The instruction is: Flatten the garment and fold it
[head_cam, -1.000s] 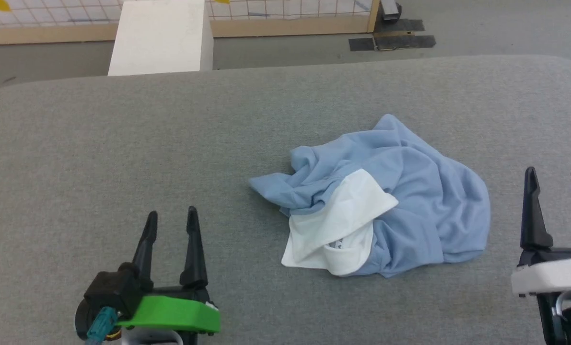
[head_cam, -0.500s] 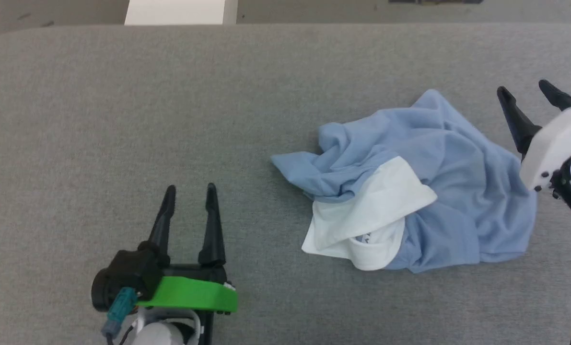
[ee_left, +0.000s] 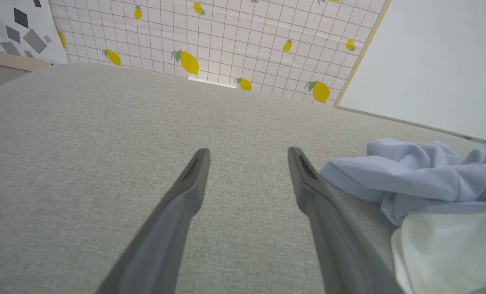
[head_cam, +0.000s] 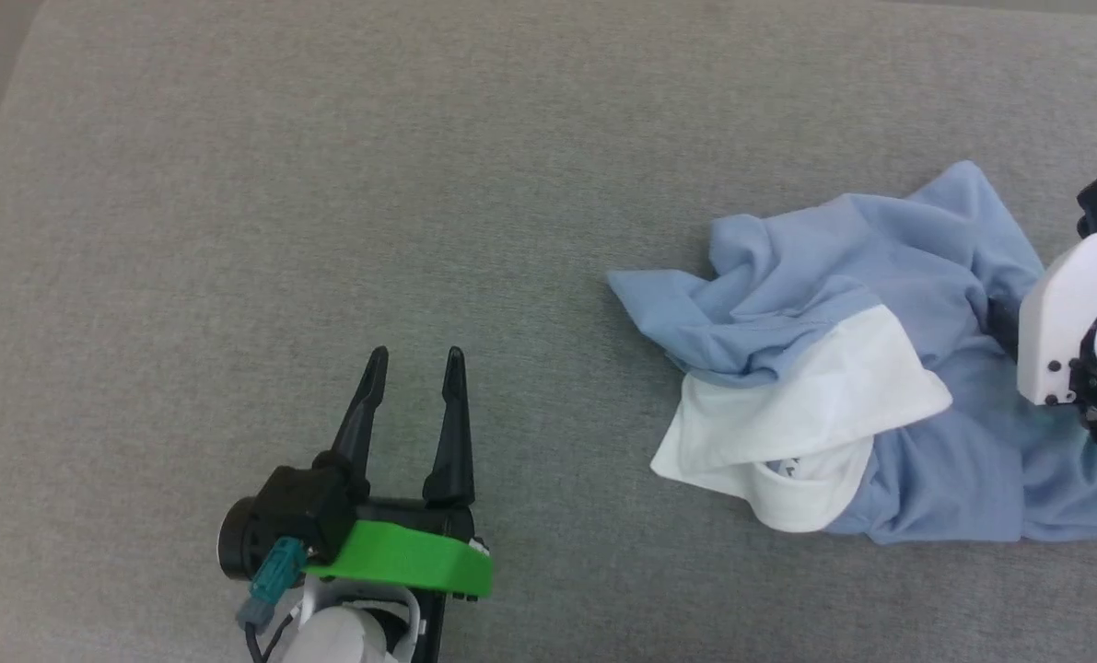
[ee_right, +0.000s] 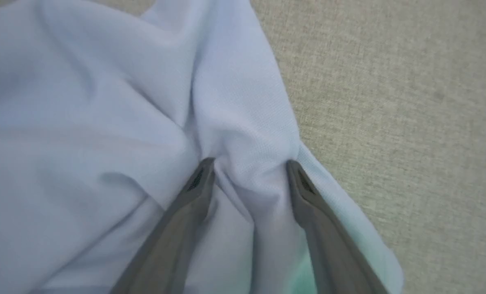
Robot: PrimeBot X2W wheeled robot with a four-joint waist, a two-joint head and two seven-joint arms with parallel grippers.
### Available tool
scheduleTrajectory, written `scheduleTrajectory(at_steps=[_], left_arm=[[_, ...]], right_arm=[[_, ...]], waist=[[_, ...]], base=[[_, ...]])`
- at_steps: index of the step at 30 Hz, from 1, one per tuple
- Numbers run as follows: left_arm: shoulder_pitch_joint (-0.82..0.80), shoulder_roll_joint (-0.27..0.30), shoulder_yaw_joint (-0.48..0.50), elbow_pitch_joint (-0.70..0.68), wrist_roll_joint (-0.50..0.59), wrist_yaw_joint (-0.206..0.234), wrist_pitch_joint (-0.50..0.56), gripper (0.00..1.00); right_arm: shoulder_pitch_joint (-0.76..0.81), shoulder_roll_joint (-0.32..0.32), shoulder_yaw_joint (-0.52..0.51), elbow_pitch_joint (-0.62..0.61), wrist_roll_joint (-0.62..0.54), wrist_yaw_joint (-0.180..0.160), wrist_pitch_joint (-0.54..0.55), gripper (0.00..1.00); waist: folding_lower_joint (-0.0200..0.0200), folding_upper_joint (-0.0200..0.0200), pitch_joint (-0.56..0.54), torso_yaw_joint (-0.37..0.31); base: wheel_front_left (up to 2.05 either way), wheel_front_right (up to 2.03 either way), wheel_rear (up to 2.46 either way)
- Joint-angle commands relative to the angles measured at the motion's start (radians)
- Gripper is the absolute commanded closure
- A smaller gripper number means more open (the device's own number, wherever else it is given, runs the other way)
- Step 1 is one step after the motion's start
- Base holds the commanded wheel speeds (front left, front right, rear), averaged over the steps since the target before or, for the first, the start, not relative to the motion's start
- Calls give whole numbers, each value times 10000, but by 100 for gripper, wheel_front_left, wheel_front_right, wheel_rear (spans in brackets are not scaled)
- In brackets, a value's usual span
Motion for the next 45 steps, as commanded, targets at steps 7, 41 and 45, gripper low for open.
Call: scheduleTrajectory(at_steps=[7, 41, 45], left_arm=[[44, -173, 268, 31, 50, -188, -49, 0], [-120, -439, 290, 312, -56, -501, -49, 0], [-59, -439, 228, 245, -105, -559, -49, 0]], right_arm=[[-437, -163, 167, -251, 41, -13, -812, 100], [-3627, -661, 4211, 498, 2095, -13, -2759, 0], [-3065, -1149, 5083, -273, 2877, -13, -1650, 0]], waist=[[0, -1, -451, 280], [0, -1, -599, 885], [0, -1, -439, 984]], base=[[0, 0, 0], [0, 0, 0], [0, 0, 0]])
